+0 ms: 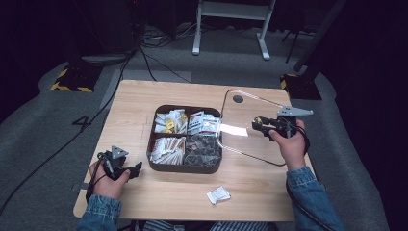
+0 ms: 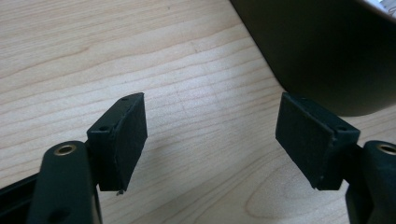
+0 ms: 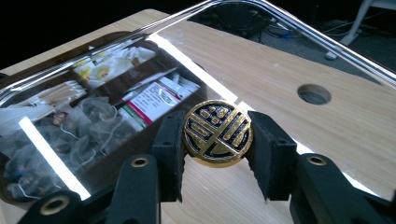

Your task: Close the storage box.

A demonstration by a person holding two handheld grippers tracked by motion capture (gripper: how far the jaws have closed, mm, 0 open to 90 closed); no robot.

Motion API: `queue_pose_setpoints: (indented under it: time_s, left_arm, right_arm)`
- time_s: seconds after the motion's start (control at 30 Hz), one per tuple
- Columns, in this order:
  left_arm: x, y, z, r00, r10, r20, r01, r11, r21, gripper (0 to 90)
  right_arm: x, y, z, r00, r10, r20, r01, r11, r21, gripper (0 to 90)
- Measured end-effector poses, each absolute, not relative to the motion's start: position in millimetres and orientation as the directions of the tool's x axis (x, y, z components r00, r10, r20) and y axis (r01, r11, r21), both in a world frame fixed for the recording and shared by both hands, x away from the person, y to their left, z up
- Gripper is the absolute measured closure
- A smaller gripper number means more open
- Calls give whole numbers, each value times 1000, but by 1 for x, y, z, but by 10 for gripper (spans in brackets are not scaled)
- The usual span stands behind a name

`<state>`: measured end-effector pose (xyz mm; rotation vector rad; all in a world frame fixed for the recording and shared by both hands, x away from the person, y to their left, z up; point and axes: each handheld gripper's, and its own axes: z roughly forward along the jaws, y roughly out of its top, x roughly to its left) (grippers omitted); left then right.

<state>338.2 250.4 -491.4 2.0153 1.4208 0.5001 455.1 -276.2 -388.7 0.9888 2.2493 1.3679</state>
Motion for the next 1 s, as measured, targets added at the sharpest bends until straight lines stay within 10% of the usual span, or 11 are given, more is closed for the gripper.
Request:
queue_pose_setpoints:
  time_s: [1.0]
  left_arm:
    - [344,254,-505,373,927,-28,677,-252,692,162]
  right_arm:
    - [464,-163,-374,-820,567,70,352,404,844,587]
